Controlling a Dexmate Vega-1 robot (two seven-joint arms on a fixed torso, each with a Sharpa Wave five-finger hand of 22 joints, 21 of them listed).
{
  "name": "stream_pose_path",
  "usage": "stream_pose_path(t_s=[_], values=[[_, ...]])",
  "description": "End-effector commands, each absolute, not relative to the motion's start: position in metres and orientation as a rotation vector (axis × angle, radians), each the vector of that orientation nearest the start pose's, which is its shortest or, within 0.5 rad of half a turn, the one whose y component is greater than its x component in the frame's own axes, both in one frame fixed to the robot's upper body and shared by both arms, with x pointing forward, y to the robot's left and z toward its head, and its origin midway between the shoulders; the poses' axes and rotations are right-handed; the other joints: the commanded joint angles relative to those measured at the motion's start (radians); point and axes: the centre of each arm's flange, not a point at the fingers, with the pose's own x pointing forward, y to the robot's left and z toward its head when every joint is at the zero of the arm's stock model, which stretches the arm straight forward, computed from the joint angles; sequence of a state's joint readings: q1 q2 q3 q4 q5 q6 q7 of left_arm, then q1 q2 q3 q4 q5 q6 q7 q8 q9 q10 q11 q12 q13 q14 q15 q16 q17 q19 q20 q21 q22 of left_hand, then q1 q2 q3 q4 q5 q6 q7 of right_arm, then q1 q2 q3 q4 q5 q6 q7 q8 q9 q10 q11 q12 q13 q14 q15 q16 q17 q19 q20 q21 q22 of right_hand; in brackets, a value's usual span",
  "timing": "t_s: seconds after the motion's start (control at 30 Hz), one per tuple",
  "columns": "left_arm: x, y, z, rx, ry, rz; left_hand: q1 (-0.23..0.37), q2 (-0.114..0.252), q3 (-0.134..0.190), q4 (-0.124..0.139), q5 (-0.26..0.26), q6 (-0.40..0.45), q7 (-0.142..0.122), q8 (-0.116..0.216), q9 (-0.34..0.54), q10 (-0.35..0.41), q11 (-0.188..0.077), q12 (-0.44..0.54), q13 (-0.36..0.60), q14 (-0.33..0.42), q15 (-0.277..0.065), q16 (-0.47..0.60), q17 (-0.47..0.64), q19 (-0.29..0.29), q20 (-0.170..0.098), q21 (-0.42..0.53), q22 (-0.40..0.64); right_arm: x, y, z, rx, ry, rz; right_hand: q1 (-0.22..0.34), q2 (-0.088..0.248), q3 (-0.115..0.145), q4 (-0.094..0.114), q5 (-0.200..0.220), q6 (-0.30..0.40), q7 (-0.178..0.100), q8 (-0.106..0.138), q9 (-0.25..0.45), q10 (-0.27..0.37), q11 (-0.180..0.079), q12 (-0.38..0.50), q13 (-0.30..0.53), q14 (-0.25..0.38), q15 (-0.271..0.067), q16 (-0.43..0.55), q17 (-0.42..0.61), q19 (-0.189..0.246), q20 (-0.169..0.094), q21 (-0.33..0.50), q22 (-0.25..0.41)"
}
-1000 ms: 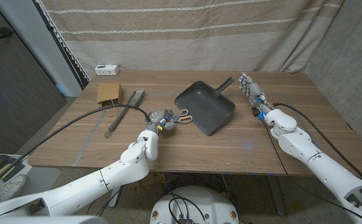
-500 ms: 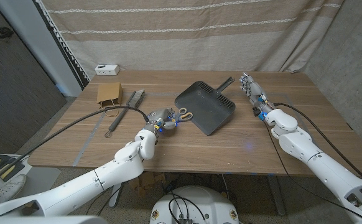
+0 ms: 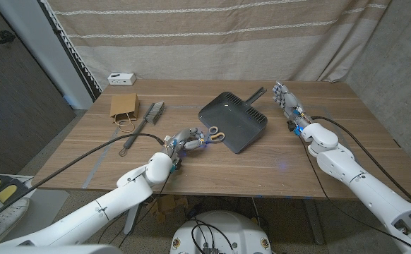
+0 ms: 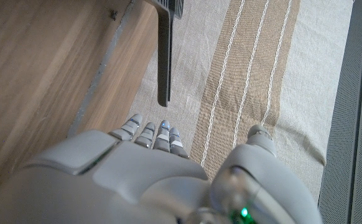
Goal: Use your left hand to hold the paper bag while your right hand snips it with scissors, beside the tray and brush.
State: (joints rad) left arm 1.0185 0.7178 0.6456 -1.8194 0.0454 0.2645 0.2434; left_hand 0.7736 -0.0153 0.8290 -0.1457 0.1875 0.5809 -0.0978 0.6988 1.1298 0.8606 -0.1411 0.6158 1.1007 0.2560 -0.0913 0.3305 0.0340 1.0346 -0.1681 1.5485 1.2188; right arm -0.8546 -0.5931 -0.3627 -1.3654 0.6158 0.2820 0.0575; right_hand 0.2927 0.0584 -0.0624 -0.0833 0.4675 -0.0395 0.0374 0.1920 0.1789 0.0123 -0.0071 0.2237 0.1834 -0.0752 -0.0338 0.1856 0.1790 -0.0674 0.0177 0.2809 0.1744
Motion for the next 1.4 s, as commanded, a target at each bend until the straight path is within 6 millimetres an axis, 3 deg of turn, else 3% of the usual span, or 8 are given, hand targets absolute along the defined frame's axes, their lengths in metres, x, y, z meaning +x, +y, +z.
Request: stream_pose_path(t_s=[0.03,0.27,0.5,1.4], values=[[0.562,0.194,-0.115,0.685,-0.541,-0.018,-0.169,0.188,0.214,0.213,-0.007,0.047,-0.015,0.015,-0.017,0.166,-0.063,0.961,0.140,1.130,-0.123,1.010,1.177,-0.005,-0.048,-0.024,-0.027,0.637,-0.304,-0.010,-0.076,-0.621,0.231,0.004,0.007,-0.003,-0.007,0.002,-0.003,-0.003,0.001,0.005,0.000,-0.004,-0.004,0.006,-0.010,-0.012,0.001,0.003,0.006,-0.004,-0.001,0.006],[0.536,0.189,-0.109,0.655,-0.730,0.183,-0.168,0.179,0.182,0.189,-0.009,0.059,-0.042,0.005,-0.053,0.194,-0.062,0.957,0.139,1.127,-0.120,1.008,1.177,-0.034,-0.049,-0.066,-0.094,0.636,-0.306,-0.009,-0.078,-0.623,0.233,0.006,0.009,-0.003,-0.007,0.001,-0.004,-0.003,0.001,0.005,0.000,-0.004,-0.004,0.006,-0.009,-0.013,0.001,0.003,0.007,-0.004,-0.003,0.006],[0.525,0.187,-0.114,0.599,-0.853,0.253,-0.168,0.180,0.177,0.180,-0.005,0.047,-0.039,0.014,-0.037,0.191,-0.061,0.954,0.139,1.117,-0.120,0.992,1.168,-0.032,-0.049,-0.061,-0.097,0.635,-0.309,-0.013,-0.068,-0.623,0.231,0.007,0.010,-0.003,-0.008,0.001,-0.004,-0.002,0.001,0.005,0.000,-0.002,-0.004,0.006,-0.009,-0.012,0.001,0.003,0.008,-0.004,-0.004,0.006],[0.524,0.204,-0.101,0.278,-0.731,0.187,-0.173,0.185,0.172,0.170,-0.003,0.040,-0.041,0.023,-0.047,0.187,-0.063,0.952,0.138,1.130,-0.120,0.962,1.172,-0.035,-0.049,-0.049,-0.103,0.625,-0.310,-0.012,-0.060,-0.651,0.231,0.012,0.015,-0.004,-0.009,-0.001,-0.003,-0.002,0.002,0.005,0.001,-0.004,-0.004,0.006,-0.007,-0.012,0.002,0.003,0.011,-0.003,-0.011,0.006]])
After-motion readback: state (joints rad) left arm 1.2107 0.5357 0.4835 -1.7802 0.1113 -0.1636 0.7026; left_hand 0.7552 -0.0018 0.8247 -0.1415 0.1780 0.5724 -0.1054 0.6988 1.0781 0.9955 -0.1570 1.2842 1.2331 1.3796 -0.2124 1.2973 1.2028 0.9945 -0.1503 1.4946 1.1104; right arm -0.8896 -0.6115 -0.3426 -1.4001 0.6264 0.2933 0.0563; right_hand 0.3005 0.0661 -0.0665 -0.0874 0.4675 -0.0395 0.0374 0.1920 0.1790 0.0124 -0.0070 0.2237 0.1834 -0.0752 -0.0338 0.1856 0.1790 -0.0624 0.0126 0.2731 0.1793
